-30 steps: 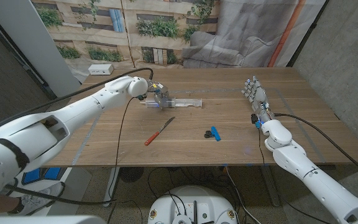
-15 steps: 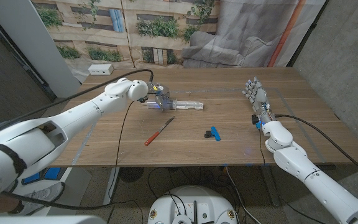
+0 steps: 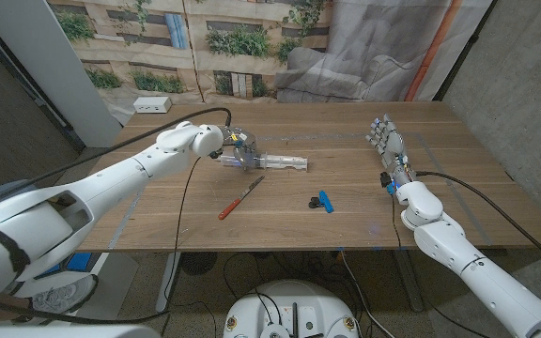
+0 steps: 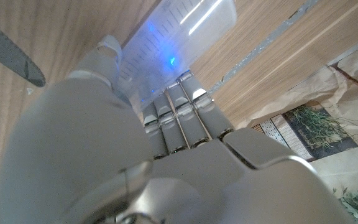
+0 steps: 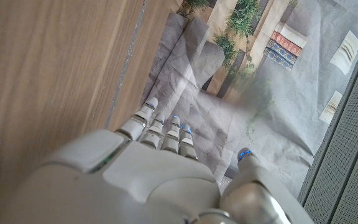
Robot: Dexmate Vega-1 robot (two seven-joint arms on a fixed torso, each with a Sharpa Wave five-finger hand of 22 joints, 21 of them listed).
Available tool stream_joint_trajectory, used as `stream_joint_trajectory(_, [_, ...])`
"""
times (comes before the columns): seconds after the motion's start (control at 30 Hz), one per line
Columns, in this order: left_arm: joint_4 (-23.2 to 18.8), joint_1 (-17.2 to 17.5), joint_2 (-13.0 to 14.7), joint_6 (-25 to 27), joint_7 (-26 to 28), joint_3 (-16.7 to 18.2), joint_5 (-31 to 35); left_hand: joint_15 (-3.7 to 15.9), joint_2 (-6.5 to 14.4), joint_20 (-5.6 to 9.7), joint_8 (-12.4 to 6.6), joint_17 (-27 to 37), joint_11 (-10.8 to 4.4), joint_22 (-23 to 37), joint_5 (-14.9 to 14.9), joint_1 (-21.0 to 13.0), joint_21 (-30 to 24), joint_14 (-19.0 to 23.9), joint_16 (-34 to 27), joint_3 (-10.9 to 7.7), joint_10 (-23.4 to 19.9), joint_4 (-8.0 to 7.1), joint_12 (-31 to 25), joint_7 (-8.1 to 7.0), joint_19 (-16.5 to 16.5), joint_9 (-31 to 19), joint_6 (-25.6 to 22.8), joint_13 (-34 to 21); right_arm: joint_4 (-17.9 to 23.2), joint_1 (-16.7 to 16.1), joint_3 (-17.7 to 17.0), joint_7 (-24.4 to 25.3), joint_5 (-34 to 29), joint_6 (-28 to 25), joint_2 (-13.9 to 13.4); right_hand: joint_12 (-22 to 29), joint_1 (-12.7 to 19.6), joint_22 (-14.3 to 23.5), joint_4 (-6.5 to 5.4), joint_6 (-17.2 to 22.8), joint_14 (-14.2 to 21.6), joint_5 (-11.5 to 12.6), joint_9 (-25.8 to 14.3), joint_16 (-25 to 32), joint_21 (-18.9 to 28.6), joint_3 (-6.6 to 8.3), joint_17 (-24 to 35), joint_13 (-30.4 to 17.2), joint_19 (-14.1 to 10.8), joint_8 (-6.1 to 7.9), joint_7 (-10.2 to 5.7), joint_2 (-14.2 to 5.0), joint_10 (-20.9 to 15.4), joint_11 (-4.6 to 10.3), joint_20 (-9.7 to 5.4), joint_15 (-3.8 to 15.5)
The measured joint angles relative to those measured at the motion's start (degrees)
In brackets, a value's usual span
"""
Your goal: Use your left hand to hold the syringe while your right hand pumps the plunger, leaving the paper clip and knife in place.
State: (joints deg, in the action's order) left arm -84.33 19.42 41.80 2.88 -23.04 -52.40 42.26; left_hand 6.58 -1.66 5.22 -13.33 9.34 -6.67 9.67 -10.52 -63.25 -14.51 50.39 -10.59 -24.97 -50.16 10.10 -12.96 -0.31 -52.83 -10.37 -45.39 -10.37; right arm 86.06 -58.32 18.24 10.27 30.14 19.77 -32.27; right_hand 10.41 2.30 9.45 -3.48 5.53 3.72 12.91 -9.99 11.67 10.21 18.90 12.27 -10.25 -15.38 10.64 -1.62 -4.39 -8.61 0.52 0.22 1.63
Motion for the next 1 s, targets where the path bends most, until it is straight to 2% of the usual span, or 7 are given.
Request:
stream_joint_trajectory(0.4, [-4.44, 1.74, 1.36, 2.89, 2.01, 2.57, 1.84, 0.38, 0.0, -0.39, 0.26, 0.0, 0.11, 0.08, 0.16, 0.0, 0.05, 1.01, 0.22, -0.63, -0.51, 0.63, 0.16, -0.11, -0.41, 0.01, -0.72, 0.07, 0.74, 0.32, 0.03, 0.29, -0.69, -0.85, -0.39, 0.0, 0.0, 0.0, 0.24, 0.0, 0.0, 0.0, 0.0, 0.0, 0.0, 0.24, 0.0, 0.0, 0.0, 0.0, 0.0, 0.0, 0.0, 0.0, 0.0, 0.0])
stream_joint_trajectory(0.8, [-5.99, 2.66, 0.75, 3.91, 4.76, 4.7, 1.14, 0.59, 0.0, -0.38, 0.6, -0.05, 0.22, 0.09, 0.34, 0.0, -0.16, 2.28, 0.42, -1.25, -1.41, 1.25, 0.23, -0.19, -0.89, -0.22, -1.43, 0.13, 2.33, 0.29, 0.02, 1.44, -2.31, -2.06, -1.61, 0.41, 0.0, 0.0, 0.24, 0.0, 0.27, -0.27, 0.0, 0.14, 0.44, 0.24, 0.0, 0.0, 0.0, 0.0, 0.0, 0.0, -0.01, -0.01, 0.0, 0.28])
stream_joint_trajectory(1.0, [-8.06, 4.28, 0.28, 5.94, 6.27, 6.14, -0.41, 0.71, 0.0, -0.51, 0.71, -0.16, 0.31, 0.08, 0.46, 0.0, -0.18, 2.96, 0.55, -1.49, -1.54, 1.49, 0.24, 0.12, -1.14, -0.25, -1.74, 0.09, 4.41, -0.78, -0.54, 3.13, -4.05, -3.12, -2.93, 0.41, 0.0, 0.0, 0.24, 0.24, 0.32, -0.27, 0.0, 0.24, 0.44, 0.23, 0.0, 0.0, 0.0, 0.0, -0.2, 0.0, -0.11, -0.11, 0.0, 0.32])
